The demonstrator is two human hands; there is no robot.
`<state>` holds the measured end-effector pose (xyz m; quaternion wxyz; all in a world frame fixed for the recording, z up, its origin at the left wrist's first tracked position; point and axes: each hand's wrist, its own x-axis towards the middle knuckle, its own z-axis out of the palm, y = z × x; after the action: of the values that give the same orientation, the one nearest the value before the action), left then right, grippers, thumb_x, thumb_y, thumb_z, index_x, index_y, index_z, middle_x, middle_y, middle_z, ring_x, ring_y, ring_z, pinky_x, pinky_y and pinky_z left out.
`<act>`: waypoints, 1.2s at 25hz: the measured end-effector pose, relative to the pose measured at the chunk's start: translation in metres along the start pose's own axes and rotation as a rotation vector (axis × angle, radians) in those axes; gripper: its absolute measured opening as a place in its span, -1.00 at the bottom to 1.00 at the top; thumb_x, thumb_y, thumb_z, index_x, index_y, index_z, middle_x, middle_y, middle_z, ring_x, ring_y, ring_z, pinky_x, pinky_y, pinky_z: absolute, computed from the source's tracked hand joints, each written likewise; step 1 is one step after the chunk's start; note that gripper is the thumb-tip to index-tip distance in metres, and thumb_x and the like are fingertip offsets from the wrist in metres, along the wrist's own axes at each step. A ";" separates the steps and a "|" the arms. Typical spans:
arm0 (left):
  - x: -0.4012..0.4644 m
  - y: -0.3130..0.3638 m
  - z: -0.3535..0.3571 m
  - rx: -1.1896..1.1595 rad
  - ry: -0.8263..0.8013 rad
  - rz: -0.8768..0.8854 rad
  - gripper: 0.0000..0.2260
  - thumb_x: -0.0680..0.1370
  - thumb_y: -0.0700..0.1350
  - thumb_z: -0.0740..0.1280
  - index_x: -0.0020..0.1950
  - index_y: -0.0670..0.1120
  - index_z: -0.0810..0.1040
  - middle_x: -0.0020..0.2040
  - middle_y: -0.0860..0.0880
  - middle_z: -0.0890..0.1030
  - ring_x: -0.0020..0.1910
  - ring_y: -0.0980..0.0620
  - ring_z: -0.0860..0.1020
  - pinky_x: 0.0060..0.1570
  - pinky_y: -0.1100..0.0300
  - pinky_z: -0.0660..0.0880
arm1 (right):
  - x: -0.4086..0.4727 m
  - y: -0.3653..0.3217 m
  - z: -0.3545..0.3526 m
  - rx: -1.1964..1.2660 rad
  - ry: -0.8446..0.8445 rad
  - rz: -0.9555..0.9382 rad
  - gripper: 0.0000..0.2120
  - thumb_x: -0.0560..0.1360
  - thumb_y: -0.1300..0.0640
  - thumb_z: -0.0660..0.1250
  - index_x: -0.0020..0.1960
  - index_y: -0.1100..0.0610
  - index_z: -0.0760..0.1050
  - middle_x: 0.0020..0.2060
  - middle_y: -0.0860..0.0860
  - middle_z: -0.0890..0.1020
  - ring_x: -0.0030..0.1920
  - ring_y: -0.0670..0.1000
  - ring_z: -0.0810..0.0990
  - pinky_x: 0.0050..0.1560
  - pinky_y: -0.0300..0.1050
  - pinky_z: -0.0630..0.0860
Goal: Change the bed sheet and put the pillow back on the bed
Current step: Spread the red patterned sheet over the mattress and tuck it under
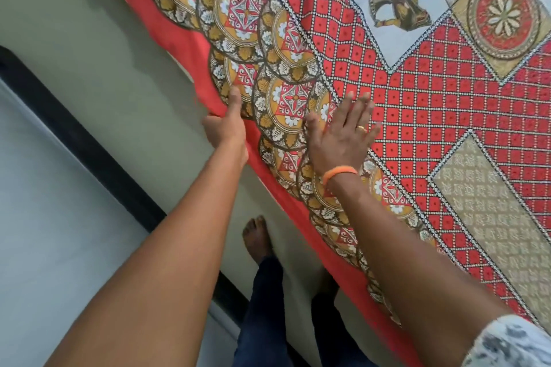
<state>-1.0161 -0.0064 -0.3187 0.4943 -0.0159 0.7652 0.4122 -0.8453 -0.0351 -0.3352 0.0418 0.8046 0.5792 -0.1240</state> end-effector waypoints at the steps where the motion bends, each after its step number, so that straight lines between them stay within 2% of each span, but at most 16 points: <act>1: 0.010 0.000 -0.007 -0.016 0.012 0.045 -0.60 0.50 0.10 0.46 0.12 -0.17 0.48 0.01 0.00 0.56 -0.03 0.04 0.51 0.07 0.11 0.48 | -0.009 -0.019 0.002 -0.059 -0.022 -0.142 -0.19 0.56 -0.37 -0.28 0.59 0.16 -0.19 0.57 0.15 -0.20 0.57 0.16 -0.22 0.50 0.33 -0.15; 2: 0.018 -0.002 -0.014 -0.052 0.020 0.097 -0.75 0.50 0.02 0.48 -0.04 -0.13 0.54 -0.13 0.01 0.59 -0.14 0.05 0.54 -0.03 0.11 0.51 | -0.021 -0.038 0.005 -0.096 -0.028 -0.296 -0.22 0.56 -0.35 -0.26 0.60 0.15 -0.19 0.56 0.12 -0.23 0.57 0.16 -0.24 0.50 0.32 -0.19; 4: 0.028 -0.007 -0.030 -0.058 0.014 0.160 -0.84 0.49 -0.04 0.48 -0.20 -0.06 0.58 -0.28 0.03 0.62 -0.27 0.06 0.58 -0.16 0.10 0.57 | -0.048 -0.071 0.015 -0.124 -0.052 -0.577 -0.29 0.60 -0.28 -0.17 0.60 0.12 -0.12 0.55 0.09 -0.21 0.57 0.16 -0.20 0.49 0.32 -0.23; 5: 0.030 -0.004 -0.037 -0.060 0.004 0.162 -0.85 0.49 -0.04 0.48 -0.21 -0.06 0.60 -0.28 0.01 0.65 -0.28 0.05 0.61 -0.17 0.11 0.58 | -0.058 -0.085 0.019 -0.119 -0.071 -0.693 -0.34 0.62 -0.21 -0.10 0.60 0.12 -0.05 0.57 0.10 -0.14 0.58 0.16 -0.13 0.49 0.31 -0.22; 7: 0.037 -0.002 -0.046 -0.079 -0.004 0.058 -0.89 0.51 -0.08 0.46 -0.18 -0.07 0.60 -0.24 -0.03 0.67 -0.25 0.01 0.65 -0.25 0.17 0.59 | -0.065 -0.101 0.018 -0.011 -0.121 -0.852 -0.46 0.61 -0.03 0.07 0.54 0.16 0.21 0.56 0.12 0.16 0.56 0.14 0.09 0.51 0.24 -0.14; 9: 0.044 0.003 -0.053 -0.034 0.025 -0.087 -0.91 0.54 -0.20 0.39 -0.17 -0.08 0.56 -0.26 -0.05 0.62 -0.32 -0.02 0.58 -0.43 0.25 0.47 | -0.053 -0.104 0.003 0.241 -0.006 -0.921 -0.70 0.56 0.14 0.25 0.25 0.18 0.54 0.33 0.13 0.52 0.38 0.16 0.45 0.44 0.19 0.21; 11: 0.054 0.010 -0.062 0.067 0.066 -0.090 -0.86 0.50 -0.29 0.28 -0.19 -0.06 0.50 -0.33 -0.04 0.51 -0.40 0.01 0.43 -0.48 0.28 0.29 | -0.029 -0.096 -0.013 0.461 0.167 -0.759 -0.82 0.54 0.18 0.30 0.08 0.22 0.58 0.15 0.16 0.61 0.18 0.20 0.57 0.20 0.19 0.47; 13: 0.068 0.034 -0.060 0.029 0.052 -0.028 -0.91 0.46 -0.21 0.26 -0.24 -0.05 0.45 -0.37 0.01 0.42 -0.43 0.06 0.35 -0.40 0.23 0.25 | 0.009 -0.092 -0.023 0.387 0.183 -0.440 -0.60 0.60 -0.01 0.19 0.29 0.24 0.45 0.34 0.24 0.46 0.35 0.24 0.42 0.32 0.22 0.39; 14: 0.074 0.051 -0.052 -0.037 0.023 -0.010 -0.91 0.46 -0.10 0.30 -0.23 -0.05 0.44 -0.35 0.02 0.43 -0.43 0.08 0.38 -0.37 0.21 0.31 | 0.028 -0.093 -0.021 0.263 0.128 -0.292 -0.43 0.62 -0.15 0.08 0.45 0.23 0.29 0.47 0.25 0.29 0.49 0.23 0.24 0.45 0.23 0.22; 15: 0.081 0.069 -0.040 -0.074 -0.001 0.005 -0.80 0.45 0.06 0.35 -0.18 -0.06 0.48 -0.29 0.02 0.48 -0.38 0.09 0.44 -0.31 0.21 0.41 | 0.044 -0.097 -0.018 0.142 0.056 -0.208 -0.31 0.61 -0.25 -0.05 0.55 0.21 0.11 0.55 0.24 0.09 0.56 0.21 0.04 0.51 0.24 0.05; 16: 0.089 0.087 -0.028 -0.047 -0.006 0.029 -0.64 0.42 0.22 0.39 -0.10 -0.07 0.51 -0.19 0.02 0.54 -0.28 0.09 0.50 -0.21 0.19 0.50 | 0.055 -0.104 -0.014 0.048 -0.012 -0.192 -0.25 0.60 -0.31 -0.16 0.59 0.19 -0.05 0.57 0.21 -0.05 0.58 0.18 -0.12 0.53 0.25 -0.08; 18: 0.101 0.121 -0.004 0.030 0.073 0.101 -0.41 0.35 0.38 0.41 0.03 -0.10 0.49 -0.05 0.04 0.55 -0.12 0.07 0.54 -0.07 0.15 0.53 | 0.066 -0.124 -0.010 -0.044 -0.072 -0.280 -0.21 0.58 -0.34 -0.25 0.59 0.19 -0.20 0.58 0.16 -0.18 0.57 0.13 -0.24 0.52 0.27 -0.20; 20: 0.113 0.141 0.014 0.122 0.211 0.098 -0.30 0.34 0.40 0.41 0.15 -0.14 0.42 0.07 -0.01 0.53 -0.02 0.00 0.51 -0.02 0.15 0.46 | 0.075 -0.144 -0.013 -0.039 -0.086 -0.340 -0.21 0.58 -0.36 -0.26 0.59 0.18 -0.23 0.57 0.14 -0.22 0.57 0.11 -0.28 0.52 0.25 -0.20; 23: 0.129 0.157 0.023 0.294 0.306 -0.019 -0.09 0.29 0.53 0.30 0.31 -0.17 0.33 0.29 -0.13 0.44 0.22 -0.18 0.47 0.14 -0.08 0.49 | 0.084 -0.153 -0.014 -0.053 -0.069 -0.337 -0.24 0.59 -0.35 -0.24 0.59 0.11 -0.25 0.57 0.12 -0.24 0.56 0.09 -0.29 0.53 0.25 -0.17; 26: 0.144 0.156 0.024 0.278 0.291 0.059 -0.18 0.31 0.50 0.32 0.21 -0.15 0.33 0.11 -0.10 0.51 0.03 -0.14 0.55 -0.01 -0.04 0.56 | 0.086 -0.158 -0.014 -0.053 -0.082 -0.313 -0.24 0.59 -0.35 -0.21 0.60 0.11 -0.22 0.58 0.11 -0.22 0.57 0.07 -0.27 0.54 0.23 -0.15; 30: 0.152 0.162 0.001 0.218 0.263 0.209 -0.58 0.45 0.28 0.40 -0.13 -0.09 0.53 -0.16 -0.05 0.61 -0.12 -0.11 0.63 -0.05 -0.03 0.60 | 0.085 -0.161 -0.017 -0.058 -0.094 -0.282 -0.21 0.58 -0.35 -0.23 0.59 0.16 -0.22 0.58 0.10 -0.21 0.57 0.05 -0.25 0.53 0.24 -0.12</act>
<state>-1.1632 0.1594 -0.3357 0.3434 0.0635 0.8608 0.3702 -0.9689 0.0986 -0.3279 0.0742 0.7071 0.6872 -0.1494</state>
